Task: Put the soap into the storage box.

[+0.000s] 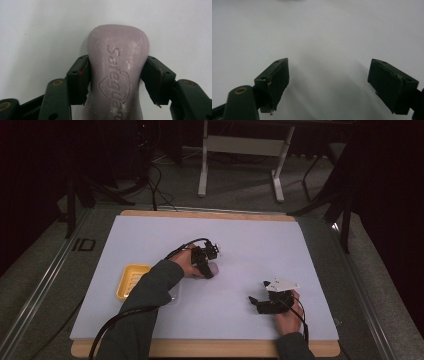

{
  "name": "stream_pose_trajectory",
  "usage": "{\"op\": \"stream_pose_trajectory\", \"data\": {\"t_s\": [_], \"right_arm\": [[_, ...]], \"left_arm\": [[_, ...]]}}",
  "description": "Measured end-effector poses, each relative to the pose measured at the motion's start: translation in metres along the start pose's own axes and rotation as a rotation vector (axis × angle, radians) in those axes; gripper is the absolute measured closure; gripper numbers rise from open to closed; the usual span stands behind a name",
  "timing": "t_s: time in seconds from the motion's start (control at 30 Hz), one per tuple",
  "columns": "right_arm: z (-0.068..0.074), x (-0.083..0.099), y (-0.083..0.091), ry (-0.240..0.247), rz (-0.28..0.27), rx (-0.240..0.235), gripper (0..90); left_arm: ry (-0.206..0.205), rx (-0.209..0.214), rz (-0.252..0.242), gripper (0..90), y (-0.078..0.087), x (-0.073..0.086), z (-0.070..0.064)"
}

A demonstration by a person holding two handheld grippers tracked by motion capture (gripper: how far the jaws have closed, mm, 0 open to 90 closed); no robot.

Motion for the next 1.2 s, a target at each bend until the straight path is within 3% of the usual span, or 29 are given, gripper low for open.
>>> {"op": "stream_pose_trajectory", "data": {"t_s": [0.53, 0.83, 1.2], "right_arm": [[0.0005, 0.0001, -0.0007, 0.004, 0.004, 0.000, 17.1], [0.0007, 0.0004, -0.0011, 0.008, 0.009, -0.002, 17.1], [0.0010, 0.0005, -0.0012, 0.006, 0.011, -0.005, 17.1]], "left_arm": [[-0.001, -0.026, 0.116, 43.8, 0.0008, 0.0033, 0.0007], [-0.008, -0.028, 0.119, 49.2, 0.0015, 0.0030, -0.0009], [0.020, -0.053, 0.153, 50.0, 0.0025, 0.0050, -0.0053]]}}
Point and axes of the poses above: each handheld gripper's, and its own axes: y roughly backward along the jaws, x roughly out of its underside, z roughly to its left, the point moved 10 cm from there along -y, roughly forward along the jaws, and after that the axes turned 13 degrees about y, right-handed, at the moved point
